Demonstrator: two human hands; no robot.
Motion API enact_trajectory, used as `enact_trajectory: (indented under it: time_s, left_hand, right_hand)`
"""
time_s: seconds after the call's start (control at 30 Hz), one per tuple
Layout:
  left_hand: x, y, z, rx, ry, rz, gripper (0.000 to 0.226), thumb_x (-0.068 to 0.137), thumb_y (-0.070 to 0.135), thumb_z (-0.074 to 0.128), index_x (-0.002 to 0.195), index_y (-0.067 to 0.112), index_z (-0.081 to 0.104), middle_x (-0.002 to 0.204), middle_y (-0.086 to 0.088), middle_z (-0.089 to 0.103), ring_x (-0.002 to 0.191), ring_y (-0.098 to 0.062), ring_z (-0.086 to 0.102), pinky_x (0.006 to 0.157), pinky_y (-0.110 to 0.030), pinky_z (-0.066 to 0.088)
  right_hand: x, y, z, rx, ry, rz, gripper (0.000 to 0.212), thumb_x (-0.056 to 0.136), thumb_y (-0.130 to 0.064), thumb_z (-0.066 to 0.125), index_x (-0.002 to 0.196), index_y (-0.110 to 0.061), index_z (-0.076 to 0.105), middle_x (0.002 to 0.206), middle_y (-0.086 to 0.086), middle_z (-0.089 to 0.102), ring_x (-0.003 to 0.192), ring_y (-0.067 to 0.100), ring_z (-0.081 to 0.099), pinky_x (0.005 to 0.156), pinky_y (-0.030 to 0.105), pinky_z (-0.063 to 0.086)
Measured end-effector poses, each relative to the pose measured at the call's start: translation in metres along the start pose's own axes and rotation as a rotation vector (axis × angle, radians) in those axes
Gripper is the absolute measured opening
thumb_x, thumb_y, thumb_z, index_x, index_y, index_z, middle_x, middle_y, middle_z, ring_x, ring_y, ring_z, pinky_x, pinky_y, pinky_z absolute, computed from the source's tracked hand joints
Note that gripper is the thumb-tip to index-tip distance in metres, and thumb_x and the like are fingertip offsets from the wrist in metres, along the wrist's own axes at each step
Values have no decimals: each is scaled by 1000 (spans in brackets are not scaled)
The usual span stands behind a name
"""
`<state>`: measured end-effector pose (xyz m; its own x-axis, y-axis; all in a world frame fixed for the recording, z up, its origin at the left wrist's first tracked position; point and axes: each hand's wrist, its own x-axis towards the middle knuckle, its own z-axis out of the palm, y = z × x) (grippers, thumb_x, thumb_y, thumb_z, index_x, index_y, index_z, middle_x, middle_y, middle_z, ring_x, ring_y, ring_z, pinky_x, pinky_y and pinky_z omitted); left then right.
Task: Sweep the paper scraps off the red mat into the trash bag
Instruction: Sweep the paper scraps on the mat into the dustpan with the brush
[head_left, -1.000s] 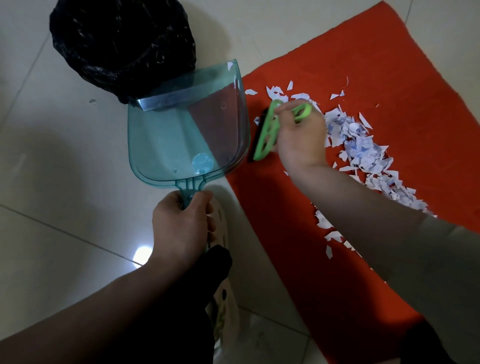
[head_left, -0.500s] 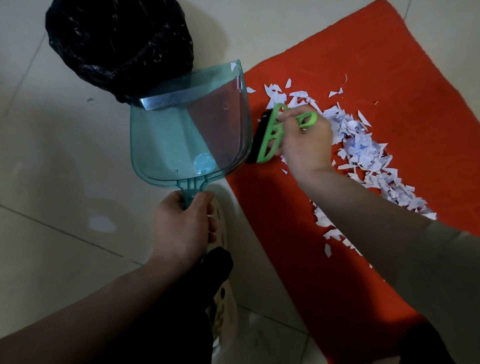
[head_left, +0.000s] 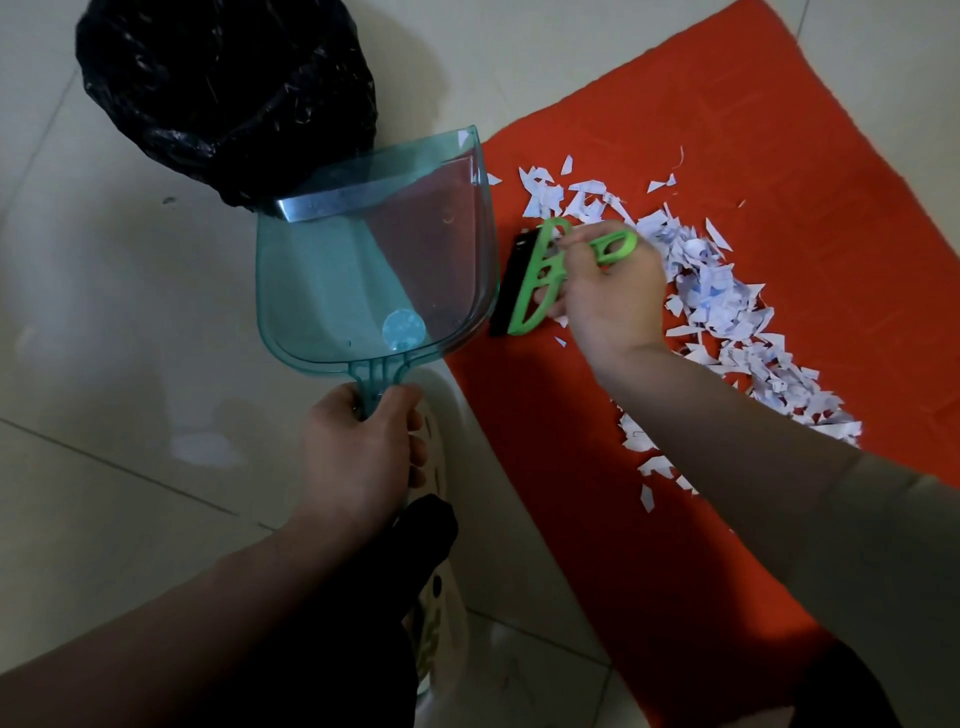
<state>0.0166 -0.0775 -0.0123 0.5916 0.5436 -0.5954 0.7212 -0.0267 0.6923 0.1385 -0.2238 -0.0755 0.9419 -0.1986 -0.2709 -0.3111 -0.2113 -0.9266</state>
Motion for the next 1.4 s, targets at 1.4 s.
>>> enact_trajectory:
  time_s: [1.4]
  left_hand:
    - [5, -1, -9, -117, 31, -84, 21, 87, 16, 62, 71, 4, 56, 42, 3, 50, 38, -15, 45, 42, -29, 39]
  right_hand:
    - [29, -30, 8, 2, -71, -121, 3, 78, -11, 60, 78, -15, 61, 62, 16, 67, 52, 27, 69, 52, 41, 59]
